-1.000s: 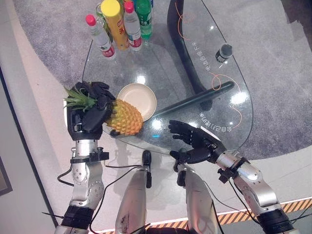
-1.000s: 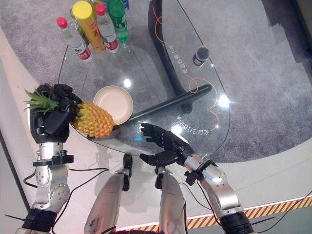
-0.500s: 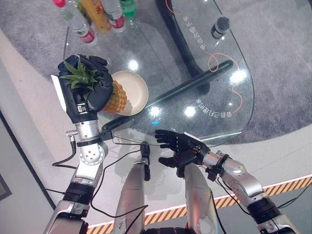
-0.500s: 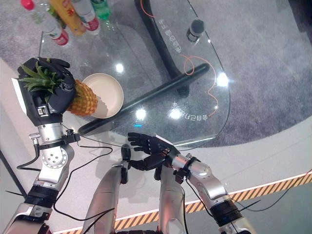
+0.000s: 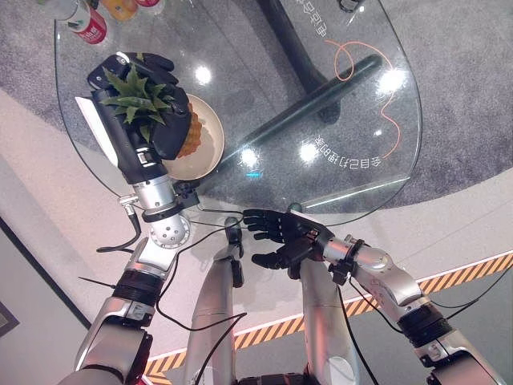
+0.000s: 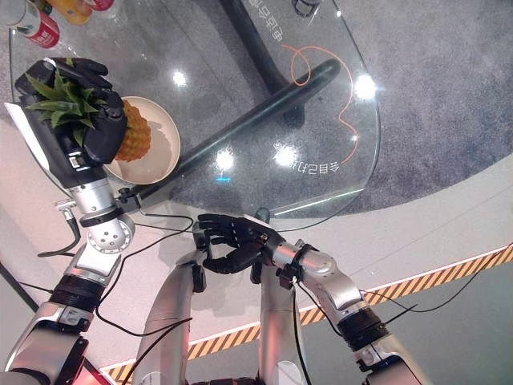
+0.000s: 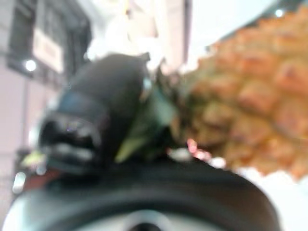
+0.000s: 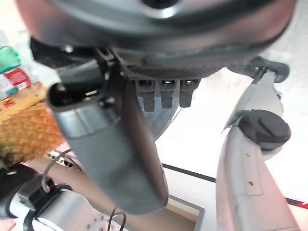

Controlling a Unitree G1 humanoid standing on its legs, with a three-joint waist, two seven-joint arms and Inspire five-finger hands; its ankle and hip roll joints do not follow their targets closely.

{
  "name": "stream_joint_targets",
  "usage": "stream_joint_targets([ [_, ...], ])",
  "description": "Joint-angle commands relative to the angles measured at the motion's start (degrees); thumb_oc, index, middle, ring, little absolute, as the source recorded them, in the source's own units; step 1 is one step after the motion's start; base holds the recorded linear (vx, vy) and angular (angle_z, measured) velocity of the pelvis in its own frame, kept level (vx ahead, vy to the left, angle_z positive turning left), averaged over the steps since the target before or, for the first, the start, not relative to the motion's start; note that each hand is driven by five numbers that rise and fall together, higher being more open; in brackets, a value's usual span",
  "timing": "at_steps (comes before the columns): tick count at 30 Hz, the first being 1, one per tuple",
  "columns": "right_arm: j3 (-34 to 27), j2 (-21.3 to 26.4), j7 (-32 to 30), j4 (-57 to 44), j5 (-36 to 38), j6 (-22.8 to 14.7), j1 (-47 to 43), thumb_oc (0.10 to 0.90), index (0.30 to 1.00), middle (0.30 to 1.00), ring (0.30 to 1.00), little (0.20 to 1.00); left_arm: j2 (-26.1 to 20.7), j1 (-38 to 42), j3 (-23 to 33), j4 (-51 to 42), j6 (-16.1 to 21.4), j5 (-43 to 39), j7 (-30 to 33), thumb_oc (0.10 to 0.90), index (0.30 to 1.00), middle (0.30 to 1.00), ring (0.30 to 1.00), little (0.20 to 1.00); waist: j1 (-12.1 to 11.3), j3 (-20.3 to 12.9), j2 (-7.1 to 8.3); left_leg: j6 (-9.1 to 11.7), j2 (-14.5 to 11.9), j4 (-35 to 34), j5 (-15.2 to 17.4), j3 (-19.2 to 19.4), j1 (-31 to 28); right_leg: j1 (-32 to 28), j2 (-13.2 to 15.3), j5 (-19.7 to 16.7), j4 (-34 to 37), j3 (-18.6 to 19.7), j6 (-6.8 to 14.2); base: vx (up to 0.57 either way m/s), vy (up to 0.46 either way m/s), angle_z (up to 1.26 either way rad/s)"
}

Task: Pick up the fruit to the plate

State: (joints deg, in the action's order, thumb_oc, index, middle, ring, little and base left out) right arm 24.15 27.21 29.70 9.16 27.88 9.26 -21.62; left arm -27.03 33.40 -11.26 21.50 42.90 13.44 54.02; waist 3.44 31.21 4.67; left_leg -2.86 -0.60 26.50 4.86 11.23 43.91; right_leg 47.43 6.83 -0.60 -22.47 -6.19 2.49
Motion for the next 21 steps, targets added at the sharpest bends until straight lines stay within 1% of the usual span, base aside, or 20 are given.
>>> stream_joint_targets([
  [1, 1.97, 0.21, 2.05, -5.80, 5.30, -1.95, 0.19, 0.800, 0.900, 0.900, 0.900, 0.900, -2.34, 6.41, 1.31, -3.67, 5.43, 5.56, 8.31, 0.100, 0.300, 0.300, 0.300, 0.200, -0.65, -1.42, -1.40, 1.97, 3.44, -0.35, -0.31, -0.34, 2.43, 1.17, -3.29, -0.02, -3.61, -2.02, 1.51, 0.00, 0.032, -0.12],
  [2, 2.41, 0.23, 1.83, -5.62, 5.42, -1.97, 0.54, 0.800, 0.900, 0.900, 0.900, 0.900, -2.44, 6.41, 1.02, -2.80, 5.14, 6.19, 9.53, 0.100, 0.300, 0.300, 0.300, 0.200, -0.66, -1.42, -1.48, 2.25, 3.58, 0.08, 0.87, -0.79, 1.84, 0.59, -3.55, 1.06, -4.14, -1.78, 1.79, 0.00, 0.032, -0.09],
  [3, 2.59, 0.27, 1.55, -5.67, 5.60, -1.72, 0.39, 0.800, 0.900, 0.900, 0.900, 0.900, -2.54, 6.83, 0.77, -2.04, 4.72, 7.11, 10.99, 0.100, 0.300, 0.300, 0.300, 0.200, -0.64, -1.42, -1.47, 2.35, 3.70, 0.20, 1.13, -0.87, 1.96, 0.68, -3.67, 1.33, -4.23, -1.82, 1.78, 0.00, 0.035, -0.05],
  [4, 2.43, 0.39, 1.38, -5.84, 5.56, -1.64, -0.48, 0.800, 0.900, 0.900, 0.900, 0.900, -2.75, 7.93, 0.71, -1.80, 4.17, 7.77, 12.08, 0.100, 0.300, 0.300, 0.300, 0.200, -0.46, -1.42, -1.36, 2.13, 3.86, -0.40, -0.66, -0.40, 3.83, 2.38, -3.61, -0.35, -3.30, -2.17, 1.26, -0.01, 0.035, -0.01],
  [5, 2.74, 0.44, 1.43, -5.75, 5.63, -1.62, -0.18, 0.800, 0.900, 0.900, 0.900, 0.900, -2.77, 7.76, 0.34, -1.28, 3.74, 8.10, 13.25, 0.100, 0.300, 0.300, 0.300, 0.200, -0.50, -1.42, -1.42, 2.45, 3.97, -0.23, 0.42, -0.86, 3.04, 1.61, -3.86, 0.68, -3.57, -1.96, 1.55, -0.02, 0.040, 0.00],
  [7, 3.12, 0.33, 1.39, -5.49, 5.45, -1.74, -0.58, 0.800, 0.900, 0.900, 0.900, 0.900, -2.55, 8.28, -0.22, -0.07, 3.11, 8.87, 15.49, 0.100, 0.300, 0.300, 0.300, 0.200, -0.46, -1.42, -1.48, 2.66, 4.12, -0.14, 0.66, -0.90, 3.67, 2.34, -4.05, 0.83, -3.69, -1.98, 1.49, 0.00, 0.035, -0.01],
  [8, 2.90, 0.25, 1.42, -5.53, 5.16, -1.89, -1.41, 0.800, 0.900, 0.900, 0.900, 0.900, -2.54, 9.33, -0.21, 0.52, 2.65, 9.62, 16.90, 0.100, 0.300, 0.300, 0.300, 0.200, -0.26, -1.42, -1.36, 2.39, 4.26, -0.58, -0.98, -0.42, 5.62, 4.22, -3.99, -0.76, -3.05, -2.29, 0.99, 0.00, 0.000, 0.00],
  [9, 3.18, 0.12, 1.44, -5.40, 5.20, -1.87, -0.75, 0.800, 0.900, 0.900, 0.900, 0.900, -2.39, 8.65, -0.41, 0.69, 2.67, 9.67, 16.97, 0.100, 0.300, 0.300, 0.300, 0.200, -0.40, -1.42, -1.45, 2.67, 4.24, -0.12, 0.65, -0.93, 4.08, 2.82, -4.18, 0.78, -3.77, -1.99, 1.43, -0.07, 0.012, 0.01],
  [10, 3.04, 0.15, 1.02, -5.70, 5.11, -1.92, -1.71, 0.800, 0.900, 0.900, 0.900, 0.900, -2.20, 9.79, -0.38, 1.32, 2.00, 9.68, 18.27, 0.100, 0.300, 0.300, 0.300, 0.200, -0.20, -1.42, -1.32, 2.39, 4.49, -0.39, -0.93, -0.50, 6.32, 4.97, -4.18, -0.77, -3.32, -2.29, 0.94, 0.04, 0.025, 0.00],
  [11, 3.44, 0.09, 0.63, -5.64, 5.45, -1.82, -1.49, 0.800, 0.900, 0.900, 0.900, 0.900, -1.95, 9.57, -0.58, 2.50, 1.78, 9.45, 18.82, 0.100, 0.300, 0.300, 0.300, 0.200, -0.35, -1.42, -1.32, 2.70, 4.54, 0.21, 0.69, -1.06, 5.23, 3.95, -4.43, 0.79, -4.22, -2.11, 1.36, -0.08, 0.012, 0.00],
  [12, 3.23, 0.24, 0.40, -5.72, 5.58, -1.79, -2.41, 0.800, 0.900, 0.900, 0.900, 0.900, -2.07, 10.56, -0.47, 2.83, 1.62, 9.20, 18.92, 0.100, 0.300, 0.300, 0.300, 0.200, -0.24, -1.42, -1.19, 2.46, 4.59, -0.24, -0.97, -0.62, 6.95, 5.52, -4.26, -0.74, -3.58, -2.51, 0.89, 0.00, 0.000, 0.00],
  [13, 3.35, 0.09, 0.08, -5.47, 5.98, -2.01, -2.88, 0.800, 0.900, 0.900, 0.900, 0.900, -1.85, 11.13, -0.63, 4.14, 1.18, 9.18, 19.61, 0.100, 0.300, 0.300, 0.300, 0.200, -0.25, -1.42, -1.12, 2.48, 4.70, -0.27, -1.21, -0.73, 7.52, 6.08, -4.36, -0.86, -3.69, -2.69, 0.80, 0.00, 0.000, 0.00],
  [14, 3.67, -0.10, 0.03, -5.29, 6.03, -2.01, -2.29, 0.800, 0.900, 0.900, 0.900, 0.900, -1.67, 10.53, -0.85, 4.53, 1.19, 9.18, 19.77, 0.100, 0.300, 0.300, 0.300, 0.200, -0.38, -1.42, -1.21, 2.78, 4.69, 0.19, 0.37, -1.24, 6.07, 4.77, -4.56, 0.64, -4.42, -2.39, 1.24, 0.00, 0.000, 0.00],
  [15, 3.41, -0.05, -0.07, -5.29, 6.04, -2.06, -3.09, 0.800, 0.900, 0.900, 0.900, 0.900, -1.79, 11.34, -0.79, 5.05, 1.42, 9.08, 20.06, 0.100, 0.300, 0.300, 0.300, 0.200, -0.26, -1.42, -1.11, 2.53, 4.71, -0.25, -1.31, -0.77, 7.80, 6.36, -4.37, -0.92, -3.77, -2.77, 0.77, 0.00, 0.000, 0.00],
  [16, 3.62, -0.19, -0.03, -5.02, 5.97, -2.08, -2.78, 0.800, 0.900, 0.900, 0.900, 0.900, -1.61, 10.85, -0.89, 5.99, 1.72, 8.74, 20.23, 0.100, 0.300, 0.300, 0.300, 0.200, -0.34, -1.42, -1.15, 2.81, 4.71, 0.00, -0.20, -1.22, 6.80, 5.54, -4.58, 0.15, -4.34, -2.53, 1.11, -0.04, 0.004, 0.01],
  [17, 3.74, -0.29, -0.08, -4.81, 5.89, -2.28, -3.04, 0.800, 0.900, 0.900, 0.900, 0.900, -1.43, 11.13, -1.00, 6.95, 2.01, 8.68, 20.79, 0.100, 0.300, 0.300, 0.300, 0.200, -0.25, -1.42, -1.12, 2.81, 4.74, -0.10, -0.32, -1.20, 7.06, 6.00, -4.75, 0.06, -4.46, -2.52, 1.09, 0.00, 0.000, 0.00],
  [18, 3.54, -0.21, -0.01, -4.75, 5.86, -2.50, -3.62, 0.800, 0.900, 0.900, 0.900, 0.900, -1.50, 11.83, -0.91, 7.10, 2.02, 8.39, 20.75, 0.100, 0.300, 0.300, 0.300, 0.200, -0.12, -1.42, -1.03, 2.58, 4.75, -0.49, -1.59, -0.75, 8.33, 7.21, -4.64, -1.12, -3.97, -2.81, 0.72, 0.00, 0.000, 0.00],
  [19, 3.71, -0.29, 0.13, -4.48, 5.90, -2.70, -3.20, 0.800, 0.900, 0.900, 0.900, 0.900, -1.47, 11.48, -1.01, 7.49, 2.01, 8.05, 20.65, 0.100, 0.300, 0.300, 0.300, 0.200, -0.19, -1.42, -1.08, 2.84, 4.73, -0.17, -0.41, -1.16, 7.23, 6.20, -4.79, 0.04, -4.50, -2.56, 1.09, 0.00, 0.000, 0.00],
  [20, 3.86, -0.34, 0.13, -4.05, 6.00, -2.98, -3.31, 0.800, 0.900, 0.900, 0.900, 0.900, -1.52, 11.69, -1.15, 8.09, 1.90, 7.78, 20.81, 0.100, 0.300, 0.300, 0.300, 0.200, -0.19, -1.42, -1.03, 2.96, 4.64, -0.06, -0.09, -1.22, 6.99, 6.01, -4.84, 0.39, -4.73, -2.59, 1.19, -0.03, -0.014, 0.04],
  [21, 3.57, -0.11, 0.14, -3.99, 6.12, -3.16, -4.19, 0.800, 0.900, 0.900, 0.900, 0.900, -1.82, 12.71, -0.99, 8.50, 2.05, 7.46, 21.00, 0.100, 0.300, 0.300, 0.300, 0.200, -0.03, -1.42, -0.89, 2.74, 4.56, -0.58, -1.84, -0.70, 8.66, 7.55, -4.63, -1.18, -4.02, -3.00, 0.70, -0.03, -0.020, 0.03],
])
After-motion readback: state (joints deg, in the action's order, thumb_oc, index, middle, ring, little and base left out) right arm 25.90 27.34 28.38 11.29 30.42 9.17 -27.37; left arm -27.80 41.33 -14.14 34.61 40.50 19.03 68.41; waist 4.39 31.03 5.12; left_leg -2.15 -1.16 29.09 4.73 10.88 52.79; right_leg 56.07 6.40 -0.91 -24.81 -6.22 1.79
